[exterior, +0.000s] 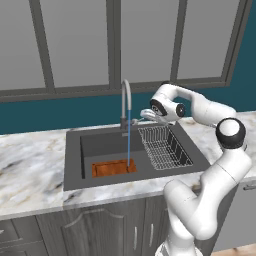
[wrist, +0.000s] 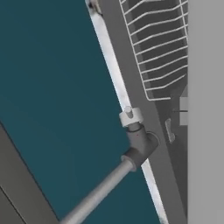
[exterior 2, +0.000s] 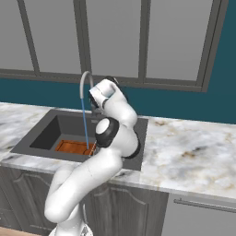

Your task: Turn on the sink faucet with hot water and rinse the cutting board for ten seconds, then turn off the faucet. Push the cutting board to reach the water if necessary.

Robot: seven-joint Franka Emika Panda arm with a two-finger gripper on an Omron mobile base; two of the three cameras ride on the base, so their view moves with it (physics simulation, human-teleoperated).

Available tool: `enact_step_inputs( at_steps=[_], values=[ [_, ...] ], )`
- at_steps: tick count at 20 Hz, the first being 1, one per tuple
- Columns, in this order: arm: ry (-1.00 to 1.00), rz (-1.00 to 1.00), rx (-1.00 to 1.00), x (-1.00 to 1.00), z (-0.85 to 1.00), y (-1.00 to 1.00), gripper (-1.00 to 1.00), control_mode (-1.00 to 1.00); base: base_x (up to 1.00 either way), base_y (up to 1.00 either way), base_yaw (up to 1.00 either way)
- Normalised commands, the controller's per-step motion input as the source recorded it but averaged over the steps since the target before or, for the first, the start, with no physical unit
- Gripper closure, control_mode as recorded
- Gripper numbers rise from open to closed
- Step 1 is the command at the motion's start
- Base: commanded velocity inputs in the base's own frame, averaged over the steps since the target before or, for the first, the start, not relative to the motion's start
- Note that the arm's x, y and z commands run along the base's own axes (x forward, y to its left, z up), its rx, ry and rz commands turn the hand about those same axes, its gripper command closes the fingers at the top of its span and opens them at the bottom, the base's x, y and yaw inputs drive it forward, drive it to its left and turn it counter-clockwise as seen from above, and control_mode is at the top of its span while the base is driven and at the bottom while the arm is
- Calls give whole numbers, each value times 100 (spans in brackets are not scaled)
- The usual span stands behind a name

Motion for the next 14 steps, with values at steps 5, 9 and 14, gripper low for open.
enact_step_inputs(
  at_steps=[5, 9, 14],
  values=[
    [6, 7, -10, 14, 17, -27, 100, -100, 0, 0, 0],
    [2, 0, -2, 37, 31, -5, 100, -100, 0, 0, 0],
    [0, 0, 0, 44, 18, 0, 100, -100, 0, 0, 0]
  ],
)
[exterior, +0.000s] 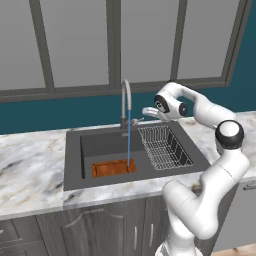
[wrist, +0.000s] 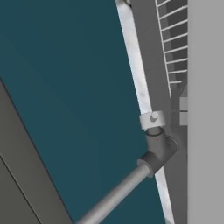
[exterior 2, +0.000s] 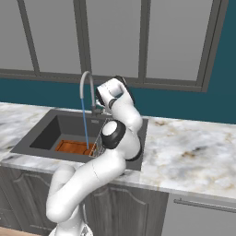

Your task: Turn on the sink faucet with hot water and rinse the cutting board for ten seconds, then turn off the faucet. Push the cutting board to reach the water if necessary.

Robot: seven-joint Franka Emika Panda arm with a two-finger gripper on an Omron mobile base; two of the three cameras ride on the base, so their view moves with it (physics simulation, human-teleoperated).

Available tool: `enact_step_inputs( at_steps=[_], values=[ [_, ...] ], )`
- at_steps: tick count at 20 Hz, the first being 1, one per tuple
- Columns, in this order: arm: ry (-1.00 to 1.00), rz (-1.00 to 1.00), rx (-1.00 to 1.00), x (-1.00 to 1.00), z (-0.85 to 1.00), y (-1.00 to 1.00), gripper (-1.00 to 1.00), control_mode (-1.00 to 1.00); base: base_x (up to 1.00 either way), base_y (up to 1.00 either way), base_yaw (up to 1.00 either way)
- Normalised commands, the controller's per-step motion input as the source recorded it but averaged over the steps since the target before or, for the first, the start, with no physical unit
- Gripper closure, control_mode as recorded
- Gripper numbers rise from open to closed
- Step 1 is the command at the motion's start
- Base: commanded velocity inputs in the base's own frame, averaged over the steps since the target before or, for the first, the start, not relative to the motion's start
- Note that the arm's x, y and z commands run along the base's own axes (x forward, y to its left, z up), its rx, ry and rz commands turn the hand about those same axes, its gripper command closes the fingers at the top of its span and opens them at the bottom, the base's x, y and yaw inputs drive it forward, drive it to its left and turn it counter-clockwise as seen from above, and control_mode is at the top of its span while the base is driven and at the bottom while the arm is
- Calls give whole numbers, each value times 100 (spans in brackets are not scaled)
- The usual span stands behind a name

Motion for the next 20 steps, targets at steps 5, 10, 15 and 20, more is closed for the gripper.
enact_step_inputs(
  at_steps=[5, 10, 15, 20],
  values=[
    [2, 0, 0, 5, 0, -1, 100, -100, 0, 0, 0],
    [1, 0, 0, 0, 0, 0, 100, -100, 0, 0, 0],
    [0, 0, 0, 0, 0, 0, 100, -100, 0, 0, 0],
    [0, 0, 0, 0, 0, 0, 100, -100, 0, 0, 0]
  ],
)
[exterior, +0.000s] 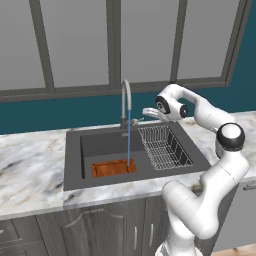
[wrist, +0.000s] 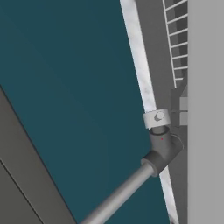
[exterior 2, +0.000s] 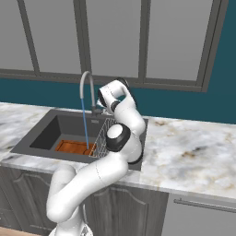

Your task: Turn on the sink faucet with hot water and rinse the cutting board for ten seconds, then turn off the faucet. Push the cutting board to reach the water if necessary.

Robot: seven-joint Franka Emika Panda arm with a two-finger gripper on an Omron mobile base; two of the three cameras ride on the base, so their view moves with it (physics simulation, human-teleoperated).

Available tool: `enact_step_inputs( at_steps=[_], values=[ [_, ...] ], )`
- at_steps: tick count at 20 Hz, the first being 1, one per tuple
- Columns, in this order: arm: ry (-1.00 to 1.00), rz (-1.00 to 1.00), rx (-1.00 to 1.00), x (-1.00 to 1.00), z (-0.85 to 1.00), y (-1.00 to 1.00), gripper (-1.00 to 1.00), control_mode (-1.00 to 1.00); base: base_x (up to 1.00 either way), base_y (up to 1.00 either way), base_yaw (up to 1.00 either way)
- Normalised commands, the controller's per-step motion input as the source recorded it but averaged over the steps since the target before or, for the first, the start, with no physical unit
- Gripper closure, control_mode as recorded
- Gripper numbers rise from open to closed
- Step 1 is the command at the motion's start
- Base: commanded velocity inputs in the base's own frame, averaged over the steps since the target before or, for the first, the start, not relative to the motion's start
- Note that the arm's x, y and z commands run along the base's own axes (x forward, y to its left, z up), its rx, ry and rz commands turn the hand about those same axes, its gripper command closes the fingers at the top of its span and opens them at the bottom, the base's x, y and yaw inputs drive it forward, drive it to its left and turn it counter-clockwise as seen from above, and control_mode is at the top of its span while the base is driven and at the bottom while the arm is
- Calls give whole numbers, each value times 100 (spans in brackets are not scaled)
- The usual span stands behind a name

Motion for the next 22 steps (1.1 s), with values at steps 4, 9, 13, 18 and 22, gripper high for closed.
enact_step_inputs(
  at_steps=[4, 9, 13, 18, 22],
  values=[
    [0, 0, 0, 0, 0, 0, 100, -100, 0, 0, 0],
    [0, 0, 0, 0, 0, 0, 100, -100, 0, 0, 0],
    [0, 0, 0, 0, 0, 0, 100, -100, 0, 0, 0],
    [0, 0, 0, 0, 0, 0, 100, -100, 0, 0, 0],
    [0, 0, 0, 0, 0, 0, 100, -100, 0, 0, 0]
  ],
)
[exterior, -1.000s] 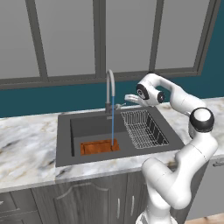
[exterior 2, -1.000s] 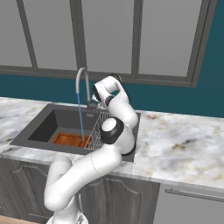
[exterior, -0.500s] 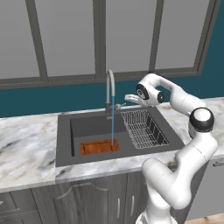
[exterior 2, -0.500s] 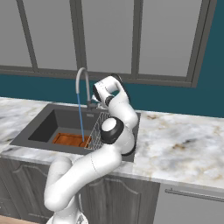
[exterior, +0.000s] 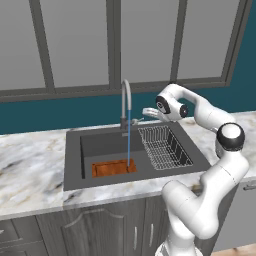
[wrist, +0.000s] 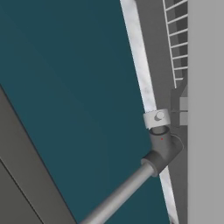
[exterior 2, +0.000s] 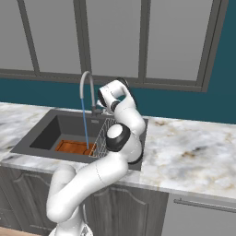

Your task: Turn on the sink faucet with hot water and rinse the cutting board for ten seconds, then turn off the faucet. Push the cutting board to reach the water if necessary.

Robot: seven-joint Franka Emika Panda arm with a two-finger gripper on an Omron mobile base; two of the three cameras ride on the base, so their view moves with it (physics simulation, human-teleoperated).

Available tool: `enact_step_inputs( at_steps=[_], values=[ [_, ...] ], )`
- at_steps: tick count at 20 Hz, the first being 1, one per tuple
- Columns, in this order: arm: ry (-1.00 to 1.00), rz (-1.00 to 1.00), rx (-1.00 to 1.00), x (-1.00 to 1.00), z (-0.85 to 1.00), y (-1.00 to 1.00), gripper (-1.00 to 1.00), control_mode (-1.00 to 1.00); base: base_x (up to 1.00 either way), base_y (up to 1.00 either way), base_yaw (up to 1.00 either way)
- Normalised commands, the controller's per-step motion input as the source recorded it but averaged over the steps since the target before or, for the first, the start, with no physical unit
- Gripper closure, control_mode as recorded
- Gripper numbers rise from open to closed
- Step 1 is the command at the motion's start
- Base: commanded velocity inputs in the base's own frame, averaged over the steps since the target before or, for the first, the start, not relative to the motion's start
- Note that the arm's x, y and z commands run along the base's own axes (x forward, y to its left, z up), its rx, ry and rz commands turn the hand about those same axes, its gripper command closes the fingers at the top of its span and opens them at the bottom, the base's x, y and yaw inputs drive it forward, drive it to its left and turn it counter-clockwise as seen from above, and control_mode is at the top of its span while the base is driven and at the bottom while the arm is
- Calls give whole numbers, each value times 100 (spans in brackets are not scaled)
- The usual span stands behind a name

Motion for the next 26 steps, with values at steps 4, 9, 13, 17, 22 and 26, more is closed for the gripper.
enact_step_inputs(
  at_steps=[4, 9, 13, 17, 22, 26],
  values=[
    [0, 0, 0, 0, 0, 0, 100, -100, 0, 0, 0],
    [0, 0, 0, 0, 0, 0, 100, -100, 0, 0, 0],
    [0, 0, 0, 0, 0, 0, 100, -100, 0, 0, 0],
    [0, 0, 0, 0, 0, 0, 100, -100, 0, 0, 0],
    [0, 0, 0, 0, 0, 0, 100, -100, 0, 0, 0],
    [0, 0, 0, 0, 0, 0, 100, -100, 0, 0, 0]
  ],
)
